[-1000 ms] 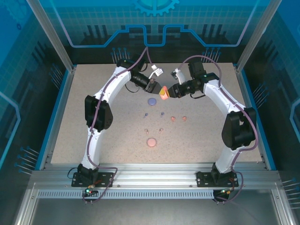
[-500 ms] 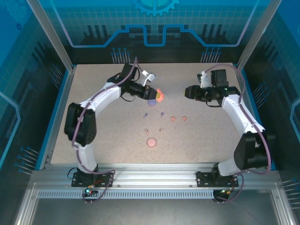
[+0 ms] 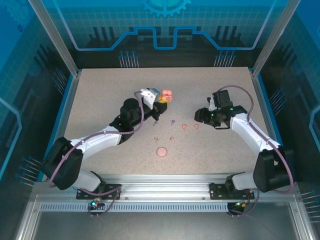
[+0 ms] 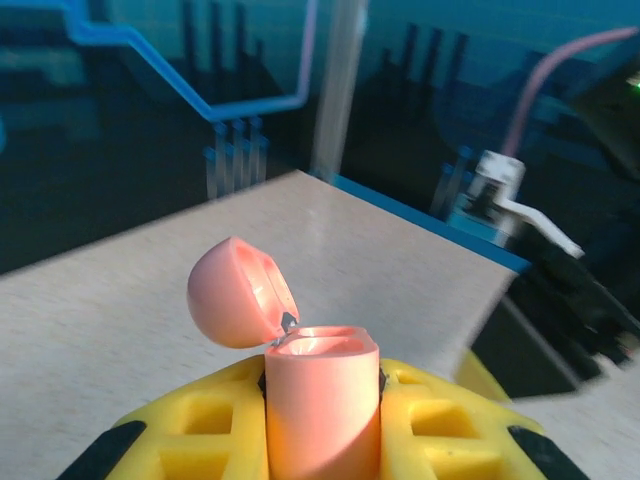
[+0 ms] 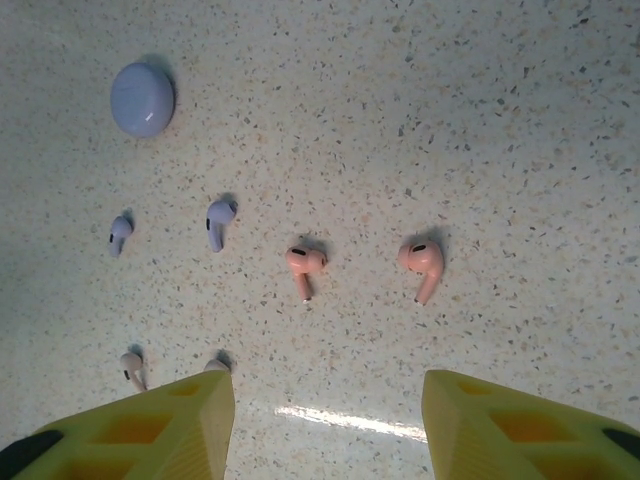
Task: Insert wireless bluetooth earbuds into charging case
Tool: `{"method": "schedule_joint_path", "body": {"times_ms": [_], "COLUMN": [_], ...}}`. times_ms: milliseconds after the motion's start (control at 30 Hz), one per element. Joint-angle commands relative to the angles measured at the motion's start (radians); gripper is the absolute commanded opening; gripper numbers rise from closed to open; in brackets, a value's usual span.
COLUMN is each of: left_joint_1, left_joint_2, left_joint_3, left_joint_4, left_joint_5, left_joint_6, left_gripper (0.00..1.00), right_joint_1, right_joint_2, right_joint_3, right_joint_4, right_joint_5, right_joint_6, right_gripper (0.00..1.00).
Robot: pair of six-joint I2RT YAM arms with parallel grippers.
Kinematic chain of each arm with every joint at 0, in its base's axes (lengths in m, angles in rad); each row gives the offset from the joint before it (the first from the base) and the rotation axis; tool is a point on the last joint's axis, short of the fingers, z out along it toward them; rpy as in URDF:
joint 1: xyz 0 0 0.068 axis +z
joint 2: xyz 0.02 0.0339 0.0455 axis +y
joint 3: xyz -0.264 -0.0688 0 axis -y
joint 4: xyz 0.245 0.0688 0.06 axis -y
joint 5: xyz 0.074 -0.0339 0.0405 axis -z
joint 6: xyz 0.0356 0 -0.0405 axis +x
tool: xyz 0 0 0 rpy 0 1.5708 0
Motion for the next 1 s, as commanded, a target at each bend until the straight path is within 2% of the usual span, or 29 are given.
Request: {"method": "schedule_joint_path", "body": {"times_ms": [0,233,600,800,967], "left_joint_1": [0.006,0.005,0.022,0.045,0.065], "left_joint_2": [-0.068,-0.101,-0.034,0.025,0.025], "left_joint_3": [-0.032,-0.035,0.07,0.122,0.037], "left_joint_4": [0.268,0.368,0.464,0.486,0.587], "left_joint_5": [-0.192,-0.274,-0.307,-0.255,-0.193], "left_joint_6": [0.066,0.082,0.108,0.074,-0.032], "left_gripper": [0.0,0.0,0.0,0.0,0.0], "right_joint_1": [0.052,0.137,0.244,0.257,0.258], "right_joint_2": [0.011,0.108,0.313,0.354,0.369], "right_joint_3": [0.029,0.106,0.286,0.316,0.318], "right_joint_4": [-0.025,-0.052,-0.147,-0.149,-0.136], "right_joint_5": [0.107,0.208,0.331,0.357,0.365], "right_joint_6": [0.049,0.111,0.219,0.237,0.231], "right_gripper": [0.53,0.53,0.53,0.53,0.54]}}
